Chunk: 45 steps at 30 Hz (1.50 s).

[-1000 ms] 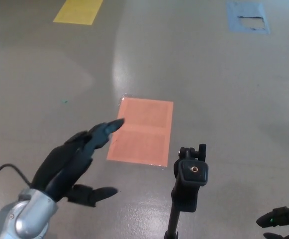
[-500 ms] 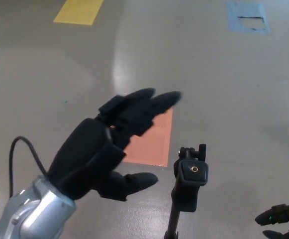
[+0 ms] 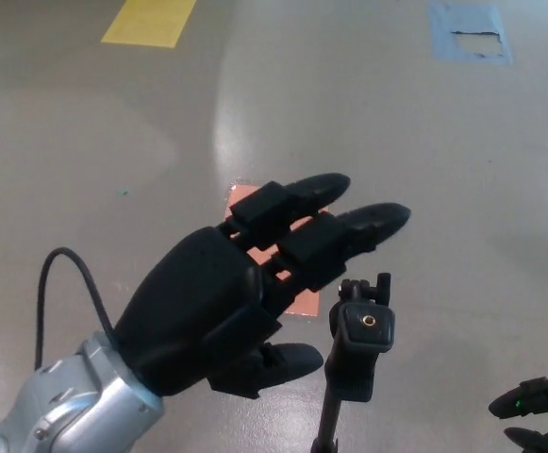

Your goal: The robot uses its left hand to grab the top of a phone stand kept on the floor and rotates it anti-clockwise

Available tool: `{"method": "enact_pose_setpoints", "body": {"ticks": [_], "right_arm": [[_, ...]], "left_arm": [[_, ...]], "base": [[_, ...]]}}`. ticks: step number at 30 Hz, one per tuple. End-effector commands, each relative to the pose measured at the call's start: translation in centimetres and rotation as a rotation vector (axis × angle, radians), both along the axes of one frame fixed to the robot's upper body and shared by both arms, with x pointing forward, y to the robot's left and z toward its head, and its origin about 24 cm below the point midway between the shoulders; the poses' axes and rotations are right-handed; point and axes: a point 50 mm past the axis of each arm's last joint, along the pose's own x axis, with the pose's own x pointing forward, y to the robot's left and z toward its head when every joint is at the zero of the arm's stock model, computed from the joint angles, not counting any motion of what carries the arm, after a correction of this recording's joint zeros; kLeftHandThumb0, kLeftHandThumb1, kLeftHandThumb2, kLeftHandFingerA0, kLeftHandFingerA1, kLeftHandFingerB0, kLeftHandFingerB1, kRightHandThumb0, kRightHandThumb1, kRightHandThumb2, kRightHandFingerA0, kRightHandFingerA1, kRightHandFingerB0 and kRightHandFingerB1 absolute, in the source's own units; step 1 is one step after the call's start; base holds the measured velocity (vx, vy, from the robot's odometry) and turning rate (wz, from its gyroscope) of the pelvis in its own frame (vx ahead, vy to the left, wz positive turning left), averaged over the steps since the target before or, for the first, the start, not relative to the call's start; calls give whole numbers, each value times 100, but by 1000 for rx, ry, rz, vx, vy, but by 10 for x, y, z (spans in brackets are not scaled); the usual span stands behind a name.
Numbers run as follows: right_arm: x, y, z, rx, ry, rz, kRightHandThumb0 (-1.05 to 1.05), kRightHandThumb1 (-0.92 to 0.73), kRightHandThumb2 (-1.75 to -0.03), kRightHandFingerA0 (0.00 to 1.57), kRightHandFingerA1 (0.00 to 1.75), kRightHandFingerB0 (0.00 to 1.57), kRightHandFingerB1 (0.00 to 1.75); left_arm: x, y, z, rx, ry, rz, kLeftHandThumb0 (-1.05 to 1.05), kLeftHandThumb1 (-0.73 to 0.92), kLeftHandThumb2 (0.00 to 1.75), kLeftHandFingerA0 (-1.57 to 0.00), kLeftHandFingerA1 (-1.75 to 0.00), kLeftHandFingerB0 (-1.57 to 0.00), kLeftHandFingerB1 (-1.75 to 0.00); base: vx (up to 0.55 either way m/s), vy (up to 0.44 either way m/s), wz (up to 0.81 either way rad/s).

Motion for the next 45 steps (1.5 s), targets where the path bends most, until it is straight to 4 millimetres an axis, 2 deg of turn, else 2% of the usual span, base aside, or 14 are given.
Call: {"method": "enact_pose_setpoints", "body": {"ticks": [1,2,5,6,12,19,20,21,22,33,34,35,36,45], "right_arm": [[2,-5,5,-13,-8,17,-47,-76,-62,50,39,38,35],[2,-4,5,-10,-10,19,-47,-76,-62,50,39,38,35],[3,-4,5,-9,-9,16,-47,-76,-62,51,40,38,35],[3,-4,5,-7,-9,15,-47,-76,-62,50,40,38,35],[3,-4,6,-10,-11,17,-47,-75,-62,51,40,39,35],[3,-4,6,-3,-8,16,-47,-76,-62,51,40,39,35],[3,-4,6,-6,-8,20,-53,-63,-87,45,52,35,48],[3,-4,6,-10,-7,21,-53,-63,-87,45,52,35,48],[3,-4,6,-11,-7,22,-48,-75,-62,52,40,38,35],[3,-3,6,-11,-10,23,-47,-76,-62,52,39,39,35],[4,-3,6,-13,-10,21,-53,-63,-87,45,52,35,48],[4,-3,6,-14,-10,20,-53,-63,-87,45,52,35,48],[4,-3,6,-11,-11,19,-46,-76,-63,52,41,39,36],[5,-3,8,-20,-18,26,-48,-75,-63,53,40,37,35]], "left_arm": [[0,-4,-3,63,-18,-18,-10,47,54,-3,-28,-1,-32],[2,-6,-6,65,-4,-24,-11,42,64,-5,-22,-4,-32],[3,-7,-7,66,4,-27,-11,42,64,-5,-22,-5,-31],[4,-8,-8,72,5,-28,-10,48,55,-4,-29,-2,-32],[8,-12,-13,97,6,-37,-11,42,63,-6,-23,-4,-30],[11,-15,-18,95,18,-39,-11,42,60,-8,-27,-5,-25],[12,-16,-19,95,24,-37,-10,42,58,-7,-30,-5,-24],[12,-16,-19,94,28,-36,-10,42,58,-7,-30,-5,-24],[12,-16,-20,95,31,-34,-10,42,57,-7,-32,-6,-23],[14,-20,-21,96,53,-32,-12,43,57,-7,-31,-8,-23],[14,-21,-21,95,58,-33,-12,45,57,-8,-31,-8,-22],[14,-21,-21,95,59,-33,-12,45,57,-8,-31,-8,-22],[15,-21,-21,94,61,-32,-11,44,57,-10,-32,-6,-23],[19,-24,-22,98,79,-27,-13,45,56,-12,-32,-7,-23]], "base": [[0,0,0],[0,0,0],[0,0,0],[0,0,0],[0,0,0],[0,0,0],[0,0,0],[0,0,0],[0,0,0],[0,0,0],[0,0,0],[0,0,0],[0,0,0],[0,0,0]]}}
